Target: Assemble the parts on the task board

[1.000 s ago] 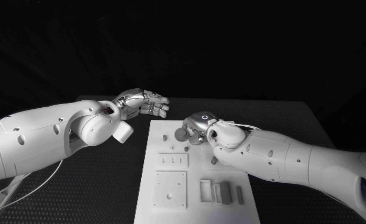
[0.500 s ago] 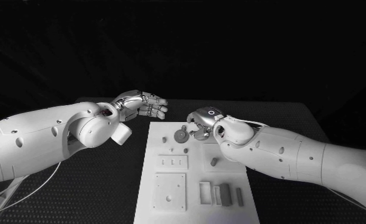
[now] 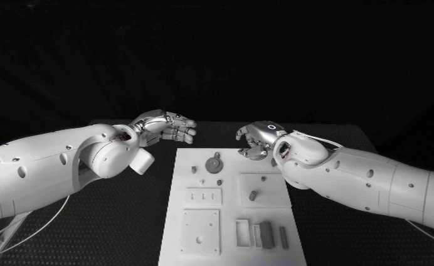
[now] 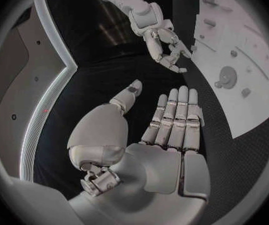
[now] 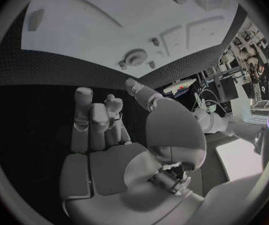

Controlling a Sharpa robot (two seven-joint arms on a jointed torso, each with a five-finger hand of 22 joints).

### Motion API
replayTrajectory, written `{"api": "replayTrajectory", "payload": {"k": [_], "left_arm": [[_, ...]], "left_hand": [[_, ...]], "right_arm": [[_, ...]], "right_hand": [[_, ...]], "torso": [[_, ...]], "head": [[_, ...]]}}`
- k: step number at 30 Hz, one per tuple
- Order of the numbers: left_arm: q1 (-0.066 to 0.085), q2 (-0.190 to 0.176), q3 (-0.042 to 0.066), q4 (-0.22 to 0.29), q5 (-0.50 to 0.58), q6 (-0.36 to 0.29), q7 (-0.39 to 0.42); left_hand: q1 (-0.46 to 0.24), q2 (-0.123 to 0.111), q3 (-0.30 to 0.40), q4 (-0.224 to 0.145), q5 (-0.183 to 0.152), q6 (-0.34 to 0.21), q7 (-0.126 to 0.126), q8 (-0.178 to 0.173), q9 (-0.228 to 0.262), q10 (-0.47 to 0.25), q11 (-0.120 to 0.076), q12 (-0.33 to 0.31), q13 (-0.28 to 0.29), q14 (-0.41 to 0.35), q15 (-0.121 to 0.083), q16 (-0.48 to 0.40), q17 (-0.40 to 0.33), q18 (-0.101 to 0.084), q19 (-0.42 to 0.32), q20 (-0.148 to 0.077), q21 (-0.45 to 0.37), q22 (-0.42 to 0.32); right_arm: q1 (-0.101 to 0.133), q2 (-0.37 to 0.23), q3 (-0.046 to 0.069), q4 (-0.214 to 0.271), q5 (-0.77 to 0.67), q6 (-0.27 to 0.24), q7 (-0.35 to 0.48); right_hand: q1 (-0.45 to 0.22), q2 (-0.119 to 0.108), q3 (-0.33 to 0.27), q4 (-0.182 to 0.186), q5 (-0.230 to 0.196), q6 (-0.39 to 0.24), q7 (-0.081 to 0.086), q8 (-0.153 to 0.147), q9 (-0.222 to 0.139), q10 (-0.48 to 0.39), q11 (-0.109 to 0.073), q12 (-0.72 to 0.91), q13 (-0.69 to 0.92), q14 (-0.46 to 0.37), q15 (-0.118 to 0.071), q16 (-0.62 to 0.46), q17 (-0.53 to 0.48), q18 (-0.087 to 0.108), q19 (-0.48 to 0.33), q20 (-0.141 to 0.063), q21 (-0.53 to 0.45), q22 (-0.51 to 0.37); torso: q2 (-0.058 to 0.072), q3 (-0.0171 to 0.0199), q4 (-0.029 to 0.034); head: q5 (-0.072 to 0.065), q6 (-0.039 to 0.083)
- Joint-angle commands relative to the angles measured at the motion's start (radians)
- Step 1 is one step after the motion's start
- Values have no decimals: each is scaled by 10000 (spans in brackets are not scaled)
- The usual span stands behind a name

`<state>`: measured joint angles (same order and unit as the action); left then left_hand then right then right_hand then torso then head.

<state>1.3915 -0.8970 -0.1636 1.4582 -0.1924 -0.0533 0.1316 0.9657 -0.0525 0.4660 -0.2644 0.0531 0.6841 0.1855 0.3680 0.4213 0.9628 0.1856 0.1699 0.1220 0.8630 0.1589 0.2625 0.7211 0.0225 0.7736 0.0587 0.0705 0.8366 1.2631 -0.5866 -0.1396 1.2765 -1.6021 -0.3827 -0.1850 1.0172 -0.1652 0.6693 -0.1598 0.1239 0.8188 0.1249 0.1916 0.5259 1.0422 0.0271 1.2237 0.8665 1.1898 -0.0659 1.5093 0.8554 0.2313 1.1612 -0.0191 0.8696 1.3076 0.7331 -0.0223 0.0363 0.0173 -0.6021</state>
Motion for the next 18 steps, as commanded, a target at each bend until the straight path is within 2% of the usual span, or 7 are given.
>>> {"api": "replayTrajectory", "payload": {"k": [1, 3, 4, 6, 10, 13, 18], "left_arm": [[-1, 29, -8, -81, -175, 196, 168], [-20, 39, -21, -131, -176, 190, 200], [-34, 43, -24, -153, -176, 182, 214], [-56, 58, -28, -193, -176, 182, 232], [-109, 92, -36, -265, -176, 236, 251], [-140, 117, -40, -305, -176, 291, 266], [-165, 109, -42, -321, -326, 58, 184]], "left_hand": [[-9, -11, -26, -15, -37, -76, 483, -7, -11, -16, 31, -48, -9, -9, 23, -47, 8, -70, -61, 27, -26, -10], [-9, -11, -26, -15, -37, -76, 483, -7, -11, -16, 31, -48, -9, -9, 23, -47, 8, -70, -61, 27, -26, -10], [133, 54, 42, -80, -45, 142, 405, 123, 45, 434, -147, 212, 122, 145, -31, 41, 57, -39, 35, -3, 28, 13], [165, 71, 56, -95, -43, 189, 386, 151, 57, 520, -185, 262, 150, 176, -42, 58, 69, -32, 60, -10, 40, 19], [188, 95, 44, -133, -37, 204, 367, 153, 54, 437, -173, 209, 155, 149, -36, 28, 79, -47, 70, -14, 30, 16], [203, 134, 43, -146, -37, 238, 354, 167, 56, 357, -139, 154, 148, 137, -32, 10, 88, -56, 64, -15, 17, 11], [218, 158, 45, -156, -37, 285, 336, 188, 63, 330, -126, 130, 148, 133, -29, -1, 95, -62, 61, -15, 10, 9]], "right_arm": [[77, -279, 51, 135, 1049, 104, 996], [133, -490, 73, 192, 1144, 115, 1158], [161, -578, 80, 205, 1264, 149, 1225], [203, -709, 81, 222, 1451, 185, 1316], [228, -1037, 80, 263, 1785, 332, 1628], [228, -1185, 77, 143, 2209, 406, 1982], [222, -1300, 71, -144, 2177, 487, 2064]], "right_hand": [[84, 16, 5, -79, 9, 424, 347, 57, -17, -217, 191, -9, 3, -36, 48, -38, 2, 305, -55, -28, -35, 190], [106, 41, -5, -114, 9, 430, 347, 63, -22, -226, 192, -7, 5, -45, 48, -41, 2, 305, -66, -22, -39, 192], [108, 43, -9, -121, 8, 433, 347, 65, -22, -228, 192, -7, 5, -46, 48, -42, 2, 305, -68, -21, -39, 192], [115, 47, -16, -137, 7, 441, 346, 70, -23, -232, 191, -5, 6, -50, 48, -43, 3, 305, -72, -18, -40, 193], [139, 60, -33, -187, 8, 451, 345, 79, -28, -247, 191, -5, 6, -65, 48, -50, 2, 305, -90, -10, -48, 195], [152, 78, -54, -251, 11, 433, 355, 73, -46, -320, 201, -38, -4, -132, 57, -100, -12, 305, -165, 25, -93, 187], [174, 83, -71, -318, 13, 402, 370, 62, -69, -393, 215, -65, -13, -205, 72, -144, -21, 305, -235, 64, -135, 185]], "torso": [[-72, 19, -92], [-113, 34, -125], [-131, 34, -134], [-162, 43, -161], [-240, 61, -222], [-273, 72, -237], [-306, 100, -267]], "head": [[49, 18], [48, 23], [50, 32], [57, 51], [80, 44], [100, 30], [93, 33]]}}
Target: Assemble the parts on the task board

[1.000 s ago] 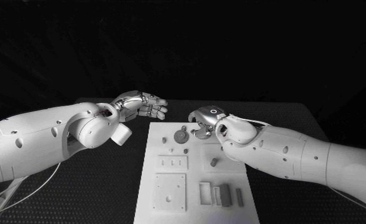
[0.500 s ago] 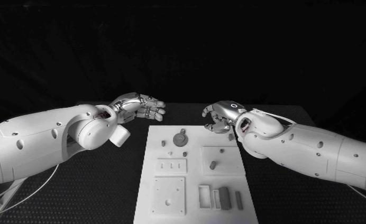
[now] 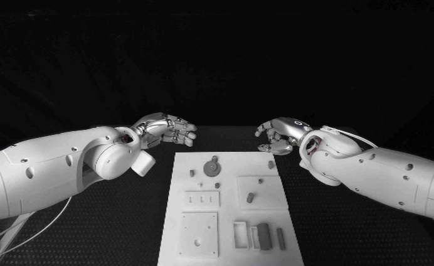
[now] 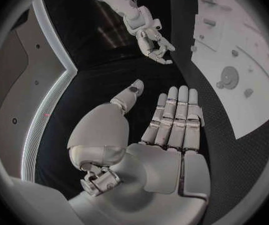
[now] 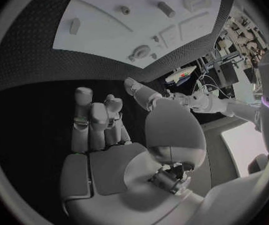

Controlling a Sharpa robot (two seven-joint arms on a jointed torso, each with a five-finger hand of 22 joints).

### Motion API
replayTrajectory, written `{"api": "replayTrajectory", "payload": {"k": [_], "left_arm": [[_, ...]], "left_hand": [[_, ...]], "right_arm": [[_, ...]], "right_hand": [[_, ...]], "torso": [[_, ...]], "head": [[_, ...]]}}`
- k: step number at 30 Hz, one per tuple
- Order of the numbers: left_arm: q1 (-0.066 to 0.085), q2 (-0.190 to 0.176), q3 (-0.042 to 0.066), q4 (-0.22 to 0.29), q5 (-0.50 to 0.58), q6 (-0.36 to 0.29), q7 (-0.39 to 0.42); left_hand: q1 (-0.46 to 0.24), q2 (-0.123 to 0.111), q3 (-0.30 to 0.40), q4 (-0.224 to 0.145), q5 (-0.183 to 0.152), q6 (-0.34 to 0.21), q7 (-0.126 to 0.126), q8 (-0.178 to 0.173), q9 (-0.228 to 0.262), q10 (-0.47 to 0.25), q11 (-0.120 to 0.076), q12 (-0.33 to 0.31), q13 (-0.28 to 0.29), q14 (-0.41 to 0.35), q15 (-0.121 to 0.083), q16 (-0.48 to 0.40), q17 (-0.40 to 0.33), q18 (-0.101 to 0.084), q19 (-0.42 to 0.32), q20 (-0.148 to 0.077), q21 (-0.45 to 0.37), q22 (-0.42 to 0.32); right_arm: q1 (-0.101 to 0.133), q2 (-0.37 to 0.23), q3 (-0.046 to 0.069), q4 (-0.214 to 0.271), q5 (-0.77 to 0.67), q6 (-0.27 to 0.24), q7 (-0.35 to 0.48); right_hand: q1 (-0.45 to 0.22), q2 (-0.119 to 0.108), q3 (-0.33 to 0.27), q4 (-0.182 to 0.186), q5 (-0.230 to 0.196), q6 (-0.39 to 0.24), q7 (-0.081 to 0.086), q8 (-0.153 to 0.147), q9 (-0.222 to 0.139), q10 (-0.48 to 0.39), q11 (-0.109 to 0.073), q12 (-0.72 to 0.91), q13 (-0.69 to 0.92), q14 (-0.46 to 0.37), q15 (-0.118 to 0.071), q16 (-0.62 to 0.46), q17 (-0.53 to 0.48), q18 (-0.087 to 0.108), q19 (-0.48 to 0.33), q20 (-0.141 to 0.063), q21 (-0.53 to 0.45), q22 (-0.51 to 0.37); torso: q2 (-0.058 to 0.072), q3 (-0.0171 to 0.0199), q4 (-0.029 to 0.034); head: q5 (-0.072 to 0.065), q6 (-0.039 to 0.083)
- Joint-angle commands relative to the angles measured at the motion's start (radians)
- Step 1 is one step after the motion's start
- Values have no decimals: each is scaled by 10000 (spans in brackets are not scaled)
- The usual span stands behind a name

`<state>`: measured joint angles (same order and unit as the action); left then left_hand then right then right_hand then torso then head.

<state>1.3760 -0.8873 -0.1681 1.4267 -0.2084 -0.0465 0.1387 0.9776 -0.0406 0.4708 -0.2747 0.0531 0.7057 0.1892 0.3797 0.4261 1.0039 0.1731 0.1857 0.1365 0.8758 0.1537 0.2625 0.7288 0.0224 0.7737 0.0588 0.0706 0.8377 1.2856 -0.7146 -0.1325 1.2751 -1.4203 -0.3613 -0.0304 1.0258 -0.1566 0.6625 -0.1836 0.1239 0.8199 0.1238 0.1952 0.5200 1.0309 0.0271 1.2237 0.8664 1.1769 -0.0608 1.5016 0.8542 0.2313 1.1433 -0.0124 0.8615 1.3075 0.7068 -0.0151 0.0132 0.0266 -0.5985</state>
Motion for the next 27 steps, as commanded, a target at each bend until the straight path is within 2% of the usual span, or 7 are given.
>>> {"api": "replayTrajectory", "payload": {"k": [1, 5, 10, 17, 22, 23, 27], "left_arm": [[-18, 15, 3, -26, -167, 4, 116], [-47, 41, 2, -48, -168, 57, 142], [-63, 56, 2, -47, -168, 89, 134], [-83, 114, 1, -106, -167, 82, 109], [-106, 144, 1, -138, -167, 138, 115], [-112, 145, 1, -150, -167, 132, 128], [-122, 157, 1, -166, -167, 133, 161]], "left_hand": [[117, 52, 2, -61, -37, 85, 292, 78, 16, -75, -1, -27, 8, 12, 20, -1, 23, -60, 67, -20, 12, -1], [131, 52, 0, -72, -38, 98, 286, 82, 16, -66, -3, -26, 15, 19, 17, -1, 29, -60, 72, -22, 12, -1], [132, 52, -2, -73, -38, 102, 285, 83, 16, -64, -4, -26, 17, 20, 17, -1, 31, -61, 73, -22, 12, -1], [123, 21, -25, -79, -38, 82, 291, 66, 6, -76, 1, -39, 20, 14, 21, -12, 36, -68, 69, -19, 6, -3], [118, 16, -32, -77, -38, 74, 295, 60, 3, -81, 4, -44, 22, 12, 22, -17, 38, -70, 68, -19, 4, -4], [114, 13, -36, -75, -38, 69, 298, 56, 1, -84, 5, -47, 22, 11, 23, -19, 39, -71, 67, -18, 3, -5], [109, 11, -42, -73, -38, 63, 301, 51, -2, -88, 7, -51, 23, 9, 24, -22, 40, -72, 66, -18, 2, -6]], "right_arm": [[-6, -28, 0, -222, 356, 325, 561], [-57, -40, -6, -642, 331, 524, 784], [-282, -26, -33, -1348, 544, 714, 1294], [-608, 140, -61, -2195, 793, 555, 1770], [-813, 195, -69, -2364, 811, 499, 1881], [-833, 212, -69, -2404, 811, 518, 1904], [-944, 311, -70, -2606, 813, 616, 1960]], "right_hand": [[94, -12, -6, -92, 13, 385, 383, 24, -14, -292, 217, -70, -13, -89, 23, -72, -10, 305, -68, 5, -60, 185], [111, -47, -16, -131, 14, 368, 390, 18, -27, -330, 224, -80, -15, -126, 31, -87, -11, 305, -104, 26, -79, 186], [210, -109, -20, -269, 16, 226, 352, -46, -79, -405, 194, -89, -13, -205, 8, -108, -6, 305, -170, 67, -110, 192], [224, -134, -49, -320, 15, 30, 344, -128, -142, -463, 184, -83, -5, -265, -4, -104, 9, 305, -205, 106, -123, 198], [306, -108, -45, -408, 16, -169, 259, -199, -191, -498, 109, -73, 1, -306, -68, -92, 24, 305, -230, 125, -124, 204], [320, -108, -47, -428, 16, -201, 230, -206, -197, -501, 86, -72, 2, -311, -86, -90, 26, 305, -232, 128, -123, 205], [347, -107, -55, -473, 15, -207, 185, -187, -194, -504, 42, -67, 4, -321, -127, -86, 30, 305, -239, 131, -119, 207]], "torso": [[-51, 34, -44], [-76, 51, -54], [-73, 63, -30], [-38, 103, -43], [-10, 163, -36], [4, 190, -26], [21, 227, -29]], "head": [[-3, 1], [-53, 2], [-125, -9], [11, -32], [54, -77], [48, -83], [24, -96]]}}
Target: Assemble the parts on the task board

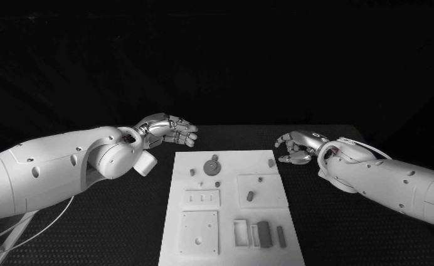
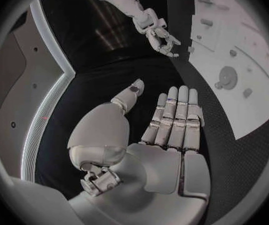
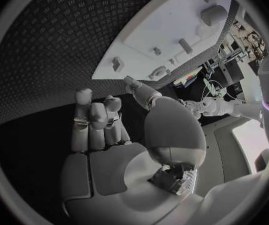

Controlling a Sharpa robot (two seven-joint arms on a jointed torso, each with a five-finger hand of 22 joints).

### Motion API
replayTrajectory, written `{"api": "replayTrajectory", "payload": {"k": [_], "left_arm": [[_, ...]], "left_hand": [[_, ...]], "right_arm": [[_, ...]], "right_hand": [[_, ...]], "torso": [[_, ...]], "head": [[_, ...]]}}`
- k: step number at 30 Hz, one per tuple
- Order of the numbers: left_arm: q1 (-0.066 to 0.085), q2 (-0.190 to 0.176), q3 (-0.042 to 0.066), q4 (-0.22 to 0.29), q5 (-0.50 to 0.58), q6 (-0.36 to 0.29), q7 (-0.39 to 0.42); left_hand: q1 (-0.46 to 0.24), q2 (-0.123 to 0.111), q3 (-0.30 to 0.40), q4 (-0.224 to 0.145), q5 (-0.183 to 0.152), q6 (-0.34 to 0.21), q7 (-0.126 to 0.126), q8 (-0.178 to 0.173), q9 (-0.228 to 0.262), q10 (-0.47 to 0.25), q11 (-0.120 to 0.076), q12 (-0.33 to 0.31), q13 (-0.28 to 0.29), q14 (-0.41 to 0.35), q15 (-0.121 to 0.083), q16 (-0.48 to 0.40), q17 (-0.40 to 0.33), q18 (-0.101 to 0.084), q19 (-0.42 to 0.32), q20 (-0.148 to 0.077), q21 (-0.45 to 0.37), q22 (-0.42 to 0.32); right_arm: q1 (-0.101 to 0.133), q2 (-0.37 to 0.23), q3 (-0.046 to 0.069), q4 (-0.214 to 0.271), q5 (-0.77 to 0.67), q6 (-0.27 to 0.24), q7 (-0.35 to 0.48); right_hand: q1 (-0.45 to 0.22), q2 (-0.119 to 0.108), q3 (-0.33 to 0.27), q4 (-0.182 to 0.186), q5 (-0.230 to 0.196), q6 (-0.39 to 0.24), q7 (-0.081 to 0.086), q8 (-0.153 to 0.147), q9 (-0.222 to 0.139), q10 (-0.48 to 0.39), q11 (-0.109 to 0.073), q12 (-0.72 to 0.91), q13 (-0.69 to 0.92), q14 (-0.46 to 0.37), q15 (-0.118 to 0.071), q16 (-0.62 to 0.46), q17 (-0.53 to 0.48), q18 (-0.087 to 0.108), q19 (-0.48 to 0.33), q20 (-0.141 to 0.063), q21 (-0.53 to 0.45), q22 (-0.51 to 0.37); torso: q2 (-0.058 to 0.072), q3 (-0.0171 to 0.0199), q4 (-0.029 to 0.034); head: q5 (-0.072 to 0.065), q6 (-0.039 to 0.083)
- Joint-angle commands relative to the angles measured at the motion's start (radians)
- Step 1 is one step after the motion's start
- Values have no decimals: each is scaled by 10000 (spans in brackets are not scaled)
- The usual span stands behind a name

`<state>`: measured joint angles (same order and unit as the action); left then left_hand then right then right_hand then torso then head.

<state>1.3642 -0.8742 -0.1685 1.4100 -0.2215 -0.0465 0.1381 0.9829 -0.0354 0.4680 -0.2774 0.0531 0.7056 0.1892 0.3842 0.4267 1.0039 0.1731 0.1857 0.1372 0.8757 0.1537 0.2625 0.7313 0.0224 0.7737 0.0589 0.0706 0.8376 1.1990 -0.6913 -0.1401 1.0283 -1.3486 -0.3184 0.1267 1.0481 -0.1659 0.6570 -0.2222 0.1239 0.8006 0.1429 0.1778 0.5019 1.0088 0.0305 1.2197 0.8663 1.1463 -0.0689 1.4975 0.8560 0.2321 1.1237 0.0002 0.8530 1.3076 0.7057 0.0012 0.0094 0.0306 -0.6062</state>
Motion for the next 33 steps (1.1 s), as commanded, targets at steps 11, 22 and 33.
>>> {"api": "replayTrajectory", "payload": {"k": [11, 22, 33], "left_arm": [[-4, -41, 6, 55, -35, 169, 159], [-1, -81, 8, 148, -35, 175, 137], [0, -88, 9, 211, -35, 163, 111]], "left_hand": [[55, -40, -18, -44, -38, 58, 304, 1, -11, -91, 9, -55, 18, 8, 24, -27, 19, -73, 64, -19, 0, -6], [51, -49, -26, -43, -38, 55, 306, -3, -14, -94, 11, -59, 21, 7, 25, -32, 22, -75, 61, -18, -3, -8], [29, -61, -43, -31, -38, 49, 310, -9, -18, -98, 14, -66, 26, 4, 28, -40, 27, -78, 61, -17, -5, -10]], "right_arm": [[-374, 289, 3, -444, 187, 147, 544], [-408, 474, 3, -670, 231, 163, 548], [-535, 657, 4, -954, 257, 212, 590]], "right_hand": [[181, 68, -11, -199, 16, 31, -29, 60, 5, -294, -21, -21, 10, -34, -86, -34, 22, 297, -59, 8, -26, 210], [155, 133, -39, -224, 13, 61, -17, 103, 14, -285, -10, -6, 16, -26, -78, -14, 31, 297, -48, 11, -9, 212], [119, 238, -46, -214, 19, 89, -4, 144, 21, -279, 2, 5, 20, -22, -67, 1, 38, 297, -40, 11, 3, 211]], "torso": [[113, 132, 20], [212, 210, 61], [296, 254, 132]], "head": [[73, -93], [103, -114], [77, -117]]}}
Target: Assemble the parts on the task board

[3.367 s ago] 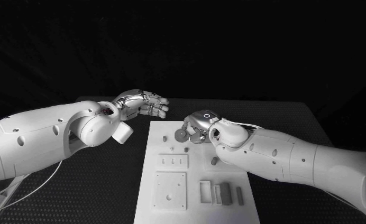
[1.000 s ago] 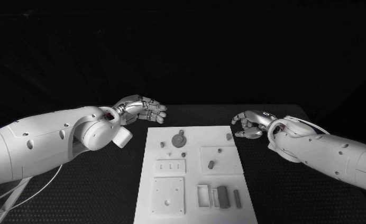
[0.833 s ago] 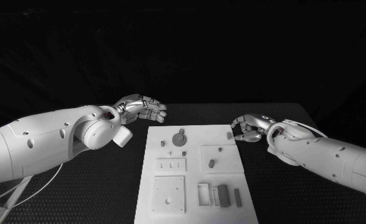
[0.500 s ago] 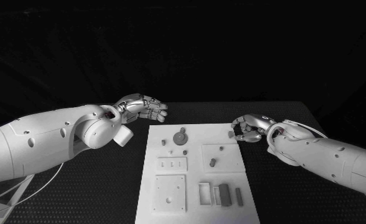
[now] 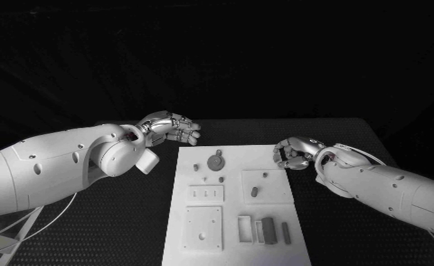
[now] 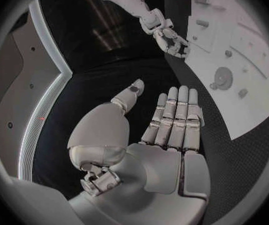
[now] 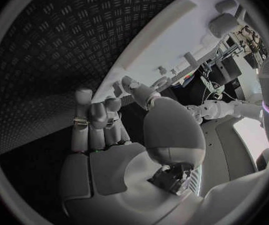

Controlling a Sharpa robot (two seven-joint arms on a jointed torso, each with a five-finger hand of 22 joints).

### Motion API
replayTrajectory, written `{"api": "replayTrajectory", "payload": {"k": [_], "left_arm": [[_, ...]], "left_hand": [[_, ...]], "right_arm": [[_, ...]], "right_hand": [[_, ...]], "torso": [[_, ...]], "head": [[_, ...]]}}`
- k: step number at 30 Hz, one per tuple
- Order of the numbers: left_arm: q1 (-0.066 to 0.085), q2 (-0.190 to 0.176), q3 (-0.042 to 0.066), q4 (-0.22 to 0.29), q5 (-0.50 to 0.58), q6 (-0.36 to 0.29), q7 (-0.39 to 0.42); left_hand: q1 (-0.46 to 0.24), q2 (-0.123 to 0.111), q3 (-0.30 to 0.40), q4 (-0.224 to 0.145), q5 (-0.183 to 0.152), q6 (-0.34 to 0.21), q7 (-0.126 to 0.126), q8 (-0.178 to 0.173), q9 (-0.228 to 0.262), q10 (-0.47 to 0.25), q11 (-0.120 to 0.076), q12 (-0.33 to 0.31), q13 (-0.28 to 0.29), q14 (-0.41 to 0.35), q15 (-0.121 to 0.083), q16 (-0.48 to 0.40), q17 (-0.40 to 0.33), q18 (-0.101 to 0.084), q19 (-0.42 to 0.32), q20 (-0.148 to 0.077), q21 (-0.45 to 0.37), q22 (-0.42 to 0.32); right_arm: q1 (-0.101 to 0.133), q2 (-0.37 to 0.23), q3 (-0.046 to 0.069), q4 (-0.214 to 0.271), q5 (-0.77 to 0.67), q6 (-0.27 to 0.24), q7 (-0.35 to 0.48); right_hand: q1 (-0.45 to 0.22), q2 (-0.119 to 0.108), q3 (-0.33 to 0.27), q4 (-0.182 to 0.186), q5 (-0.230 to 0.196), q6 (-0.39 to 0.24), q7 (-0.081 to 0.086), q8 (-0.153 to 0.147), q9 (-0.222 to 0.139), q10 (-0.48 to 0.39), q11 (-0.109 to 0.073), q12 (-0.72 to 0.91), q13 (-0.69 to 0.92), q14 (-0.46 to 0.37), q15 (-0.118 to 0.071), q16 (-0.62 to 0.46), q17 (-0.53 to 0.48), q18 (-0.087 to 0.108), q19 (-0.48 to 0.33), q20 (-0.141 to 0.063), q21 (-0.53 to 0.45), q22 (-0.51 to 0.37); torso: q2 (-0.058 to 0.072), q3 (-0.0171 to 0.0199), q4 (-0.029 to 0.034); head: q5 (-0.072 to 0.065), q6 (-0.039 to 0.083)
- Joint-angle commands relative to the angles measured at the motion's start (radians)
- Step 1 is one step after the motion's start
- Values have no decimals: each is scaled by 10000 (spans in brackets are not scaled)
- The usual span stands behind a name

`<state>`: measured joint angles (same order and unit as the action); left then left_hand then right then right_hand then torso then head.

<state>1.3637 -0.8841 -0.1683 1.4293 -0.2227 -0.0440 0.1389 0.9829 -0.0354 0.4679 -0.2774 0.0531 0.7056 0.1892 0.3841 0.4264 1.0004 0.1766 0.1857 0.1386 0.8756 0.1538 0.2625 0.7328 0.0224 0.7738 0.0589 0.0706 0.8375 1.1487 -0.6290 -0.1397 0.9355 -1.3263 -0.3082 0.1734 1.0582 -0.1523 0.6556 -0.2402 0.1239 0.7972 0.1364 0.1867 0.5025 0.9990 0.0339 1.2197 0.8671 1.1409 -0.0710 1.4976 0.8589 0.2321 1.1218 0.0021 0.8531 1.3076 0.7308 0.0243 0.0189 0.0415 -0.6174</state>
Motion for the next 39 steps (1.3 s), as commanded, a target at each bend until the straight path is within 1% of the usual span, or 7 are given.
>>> {"api": "replayTrajectory", "payload": {"k": [1, 4, 9, 17, 25, 31, 39], "left_arm": [[5, 13, 7, 12, -23, 129, 104], [5, -6, 8, 20, -23, 125, 95], [6, 3, 8, 12, -23, 135, 86], [6, 8, 9, 25, -23, 153, 65], [6, 8, 9, 15, -23, 161, 56], [6, 4, 9, 22, -23, 170, 45], [6, 17, 9, 41, -16, 186, 23]], "left_hand": [[27, -61, -44, -30, -38, 50, 311, -9, -15, -62, -21, -67, 12, 5, 27, -40, 12, -79, 60, -17, -5, -10], [24, -61, -45, -28, -38, 49, 312, -10, -15, -62, -21, -68, 12, 5, 27, -41, 12, -79, 60, -17, -5, -10], [21, -62, -47, -26, -38, 48, 312, -11, -16, -63, -20, -69, 13, 5, 27, -42, 13, -79, 60, -17, -5, -11], [-4, -57, -57, -5, -38, 44, 315, -16, -20, -63, -20, -73, 18, 5, 28, -48, 18, -81, 60, -17, -7, -13], [-13, -56, -60, 1, -38, 42, 316, -18, -21, -64, -19, -75, 20, 5, 28, -51, 19, -81, 60, -17, -7, -14], [-36, -60, -71, 15, -38, 39, 318, -21, -23, -67, -18, -80, 23, 4, 29, -56, 23, -82, 59, -16, -9, -16], [-46, -62, -76, 21, -38, 38, 319, -23, -25, -68, -17, -83, 25, 4, 29, -59, 25, -82, 58, -17, -10, -18]], "right_arm": [[-43, 39, 0, -28, 41, 95, 132], [-54, 45, 0, -19, 68, 104, 146], [-56, 45, 0, -24, 115, 117, 153], [-63, 87, 0, -53, 137, 63, 154], [-69, 111, 0, -75, 130, -18, 128], [-72, 115, 0, -125, 117, 11, 43], [-72, 144, 0, -96, 117, -17, -9]], "right_hand": [[25, 126, -29, -46, 20, 142, 60, 72, 20, -181, -33, 7, 13, 33, -44, 4, 11, 297, -21, -11, 6, 211], [33, 192, -33, -87, 18, 223, 56, 136, 41, -174, -37, 19, 17, 37, -45, 16, 15, 297, -18, -16, 17, 213], [27, 288, -44, -153, 19, 454, 53, 296, 109, -161, -38, 32, 20, 46, -47, 30, 19, 297, -15, -20, 34, 213], [19, 357, -42, -189, 22, 549, 72, 367, 144, -155, -22, 38, 20, 51, -35, 36, 19, 297, -12, -22, 43, 210], [-5, 510, -39, -252, 23, 1046, 83, 675, 314, -90, -11, 78, 25, 107, -21, 77, 27, 297, 39, -40, 90, 212], [-32, 597, -22, -262, 25, 1309, 11, 834, 426, -68, -75, 81, 21, 127, -73, 86, 26, 297, 56, -50, 104, 207], [-21, 630, -2, -319, 26, 1484, -64, 947, 535, -62, -145, 73, 15, 126, -138, 79, 23, 297, 55, -61, 109, 205]], "torso": [[52, 23, 42], [67, 27, 52], [60, 22, 40], [52, 24, 29], [51, 20, 44], [60, 18, 29], [60, 17, 43]], "head": [[-48, 2], [-53, -4], [-46, -28], [-49, -8], [-66, -9], [-98, 24], [-97, -7]]}}
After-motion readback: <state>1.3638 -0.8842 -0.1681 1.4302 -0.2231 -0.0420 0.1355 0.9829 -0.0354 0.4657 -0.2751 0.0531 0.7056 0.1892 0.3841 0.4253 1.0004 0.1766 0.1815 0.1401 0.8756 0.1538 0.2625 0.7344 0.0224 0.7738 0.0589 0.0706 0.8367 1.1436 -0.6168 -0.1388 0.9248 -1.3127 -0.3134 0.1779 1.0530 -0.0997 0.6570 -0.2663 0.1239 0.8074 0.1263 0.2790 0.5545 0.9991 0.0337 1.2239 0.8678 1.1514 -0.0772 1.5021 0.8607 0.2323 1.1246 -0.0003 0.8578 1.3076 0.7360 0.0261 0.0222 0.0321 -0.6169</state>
